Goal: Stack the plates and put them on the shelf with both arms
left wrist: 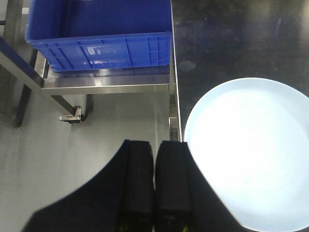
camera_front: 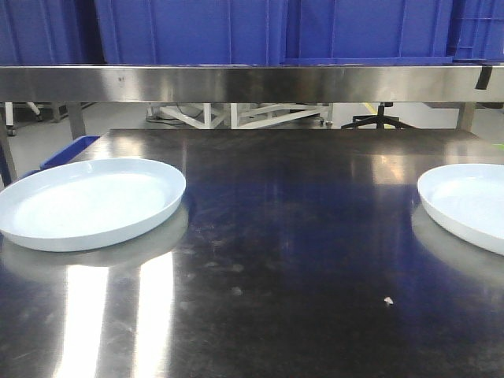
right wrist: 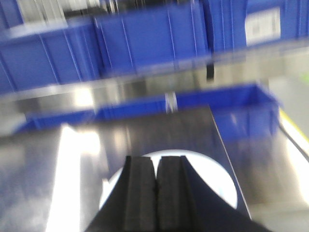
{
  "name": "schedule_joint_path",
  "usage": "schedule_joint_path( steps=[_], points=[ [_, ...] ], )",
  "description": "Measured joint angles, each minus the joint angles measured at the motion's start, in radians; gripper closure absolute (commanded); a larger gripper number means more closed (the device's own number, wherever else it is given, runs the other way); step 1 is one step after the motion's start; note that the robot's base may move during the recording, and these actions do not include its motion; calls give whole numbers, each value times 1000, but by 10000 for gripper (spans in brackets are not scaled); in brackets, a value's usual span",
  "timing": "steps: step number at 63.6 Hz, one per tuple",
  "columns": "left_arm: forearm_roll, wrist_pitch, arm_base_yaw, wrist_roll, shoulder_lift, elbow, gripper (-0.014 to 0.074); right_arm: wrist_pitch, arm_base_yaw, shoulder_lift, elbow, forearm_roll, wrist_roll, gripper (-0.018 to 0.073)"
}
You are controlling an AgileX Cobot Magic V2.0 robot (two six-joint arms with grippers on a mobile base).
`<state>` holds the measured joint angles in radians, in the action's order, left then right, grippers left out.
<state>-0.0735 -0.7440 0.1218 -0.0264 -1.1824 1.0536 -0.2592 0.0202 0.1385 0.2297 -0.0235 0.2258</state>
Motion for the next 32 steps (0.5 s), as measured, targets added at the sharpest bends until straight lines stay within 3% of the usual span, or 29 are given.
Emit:
schedule_joint_path(
  steps=[13, 32],
  points=[
    [-2, -2, 0, 0, 0, 0, 511, -163, 0, 405, 255, -68, 1, 539],
    [-5, -4, 0, 0, 0, 0, 511, -191, 0, 739, 399, -72, 4, 539]
  ],
)
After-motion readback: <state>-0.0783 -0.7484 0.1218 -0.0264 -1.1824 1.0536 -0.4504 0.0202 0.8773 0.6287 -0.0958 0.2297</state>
